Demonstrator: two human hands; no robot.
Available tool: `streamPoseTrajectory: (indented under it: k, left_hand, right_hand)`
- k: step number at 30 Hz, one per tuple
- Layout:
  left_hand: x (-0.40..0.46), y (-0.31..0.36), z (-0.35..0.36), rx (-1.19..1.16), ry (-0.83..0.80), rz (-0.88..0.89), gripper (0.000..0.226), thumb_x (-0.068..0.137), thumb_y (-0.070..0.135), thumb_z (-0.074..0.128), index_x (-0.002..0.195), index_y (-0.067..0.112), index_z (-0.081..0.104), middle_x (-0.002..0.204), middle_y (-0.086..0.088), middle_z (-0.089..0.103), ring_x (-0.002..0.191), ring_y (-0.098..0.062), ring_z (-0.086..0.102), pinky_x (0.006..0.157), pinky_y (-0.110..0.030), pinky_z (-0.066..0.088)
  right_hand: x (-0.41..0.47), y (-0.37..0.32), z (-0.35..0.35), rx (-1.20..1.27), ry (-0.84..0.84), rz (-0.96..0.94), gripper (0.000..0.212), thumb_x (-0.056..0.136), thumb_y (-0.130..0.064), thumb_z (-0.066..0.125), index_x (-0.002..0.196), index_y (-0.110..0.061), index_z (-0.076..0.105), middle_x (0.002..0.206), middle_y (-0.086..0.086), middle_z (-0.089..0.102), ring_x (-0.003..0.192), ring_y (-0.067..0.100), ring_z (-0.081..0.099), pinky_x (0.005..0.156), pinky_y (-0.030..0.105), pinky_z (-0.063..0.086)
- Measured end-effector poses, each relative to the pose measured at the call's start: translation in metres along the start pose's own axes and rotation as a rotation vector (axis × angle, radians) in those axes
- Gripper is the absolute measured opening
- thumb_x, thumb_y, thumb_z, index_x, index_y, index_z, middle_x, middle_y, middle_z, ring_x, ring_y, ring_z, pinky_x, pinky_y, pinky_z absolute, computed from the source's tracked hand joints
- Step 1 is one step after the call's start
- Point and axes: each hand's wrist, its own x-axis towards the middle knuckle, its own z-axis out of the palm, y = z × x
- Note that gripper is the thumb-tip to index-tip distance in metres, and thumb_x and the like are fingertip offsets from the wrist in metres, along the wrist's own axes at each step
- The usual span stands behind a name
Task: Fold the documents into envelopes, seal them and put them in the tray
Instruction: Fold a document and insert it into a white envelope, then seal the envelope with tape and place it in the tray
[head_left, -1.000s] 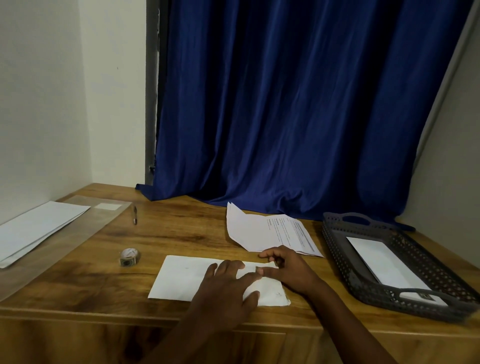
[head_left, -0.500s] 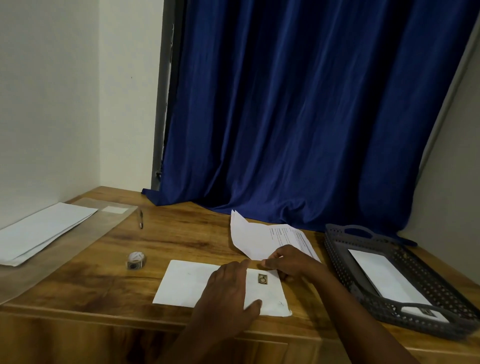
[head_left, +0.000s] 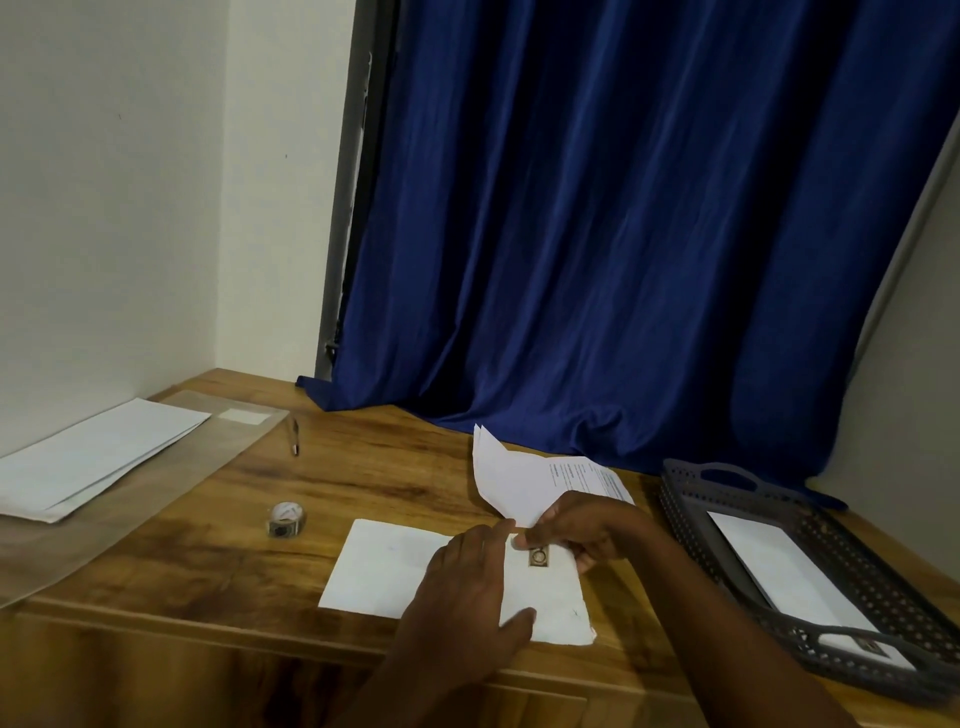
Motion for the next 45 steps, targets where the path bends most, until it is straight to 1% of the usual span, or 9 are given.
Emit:
streamPoseTrajectory:
  k: [10, 13, 20, 26, 31, 34, 37, 39, 45]
  left_hand:
    - [-0.008, 0.001, -0.004, -0.040, 0.190, 0.013, 0.081, 0.087, 0.075, 0.041, 0.153, 0.033, 0.021, 0.163, 0.004, 0.029, 0.149, -0.022, 0.030, 0.124, -0.047, 0.021]
    - [-0.011, -0.003, -0.004, -0.120, 0.372, 0.044, 0.074, 0.083, 0.067, 0.054, 0.143, 0.026, 0.041, 0.153, -0.004, 0.044, 0.140, -0.027, 0.043, 0.115, -0.055, 0.036]
    - [-0.006, -0.009, -0.004, -0.243, 0.500, 0.051, 0.073, 0.083, 0.054, 0.061, 0.144, 0.020, 0.040, 0.158, -0.008, 0.026, 0.143, -0.027, 0.030, 0.110, -0.053, 0.038]
    - [0.019, -0.007, 0.019, -0.120, 0.207, 0.121, 0.075, 0.076, 0.069, 0.050, 0.138, 0.028, 0.050, 0.151, -0.009, 0.038, 0.140, -0.031, 0.036, 0.113, -0.051, 0.036]
    - [0.036, 0.019, 0.028, 0.119, -0.181, 0.108, 0.082, 0.080, 0.082, 0.026, 0.151, 0.041, 0.030, 0.165, 0.003, 0.017, 0.151, -0.021, 0.015, 0.123, -0.047, 0.013]
    - [0.039, 0.019, 0.030, 0.162, -0.231, 0.090, 0.079, 0.085, 0.082, 0.021, 0.153, 0.041, 0.026, 0.166, 0.006, 0.017, 0.153, -0.020, 0.012, 0.124, -0.049, 0.005]
    - [0.036, 0.015, 0.032, 0.160, -0.241, 0.100, 0.083, 0.084, 0.086, 0.016, 0.154, 0.041, 0.024, 0.166, 0.009, 0.017, 0.154, -0.018, 0.011, 0.126, -0.047, 0.005]
    - [0.034, 0.015, 0.032, 0.144, -0.232, 0.094, 0.087, 0.082, 0.088, 0.010, 0.154, 0.042, 0.025, 0.166, 0.010, 0.017, 0.154, -0.017, 0.011, 0.126, -0.045, 0.006]
    - [0.033, 0.017, 0.029, 0.127, -0.212, 0.100, 0.073, 0.090, 0.079, 0.025, 0.153, 0.041, 0.027, 0.166, 0.010, 0.018, 0.154, -0.016, 0.012, 0.126, -0.045, 0.006]
  right_hand:
    - [-0.011, 0.004, -0.004, -0.144, -0.038, -0.193, 0.013, 0.086, -0.028, 0.078, 0.098, -0.022, 0.081, 0.098, -0.002, 0.078, 0.092, 0.021, 0.075, 0.091, 0.035, 0.059]
    - [-0.029, 0.020, -0.021, -0.084, 0.014, -0.265, 0.011, 0.090, -0.020, 0.074, 0.099, -0.018, 0.079, 0.095, -0.002, 0.079, 0.085, 0.015, 0.075, 0.079, 0.024, 0.059]
    - [-0.083, 0.092, -0.085, 0.313, 0.244, -0.382, 0.011, 0.091, -0.004, 0.069, 0.100, 0.003, 0.072, 0.086, 0.019, 0.074, 0.071, 0.021, 0.068, 0.063, 0.025, 0.056]
    - [-0.105, 0.171, -0.144, 0.620, 0.706, -0.273, 0.013, 0.093, -0.006, 0.068, 0.103, 0.002, 0.069, 0.084, 0.020, 0.074, 0.066, 0.022, 0.069, 0.064, 0.033, 0.057]
    - [-0.106, 0.220, -0.165, 0.520, 1.049, -0.130, 0.015, 0.091, -0.002, 0.068, 0.078, -0.008, 0.067, 0.055, 0.001, 0.069, 0.055, 0.018, 0.066, 0.066, 0.032, 0.058]
    - [-0.097, 0.243, -0.170, 0.455, 1.010, 0.049, 0.014, 0.091, -0.007, 0.071, 0.078, -0.008, 0.066, 0.056, -0.003, 0.071, 0.074, 0.030, 0.069, 0.074, 0.036, 0.055]
    - [-0.087, 0.256, -0.173, 0.268, 0.858, 0.331, 0.039, 0.097, -0.025, 0.066, 0.128, -0.002, 0.059, 0.117, 0.014, 0.070, 0.103, 0.030, 0.066, 0.076, 0.032, 0.054]
    - [-0.079, 0.266, -0.172, 0.137, 0.803, 0.422, 0.057, 0.091, -0.027, 0.074, 0.136, 0.003, 0.053, 0.117, 0.018, 0.066, 0.095, 0.027, 0.065, 0.065, 0.029, 0.052]
    - [-0.065, 0.274, -0.167, -0.181, 0.739, 0.481, 0.037, 0.093, -0.016, 0.065, 0.127, -0.003, 0.058, 0.113, 0.013, 0.065, 0.102, 0.026, 0.064, 0.082, 0.030, 0.048]
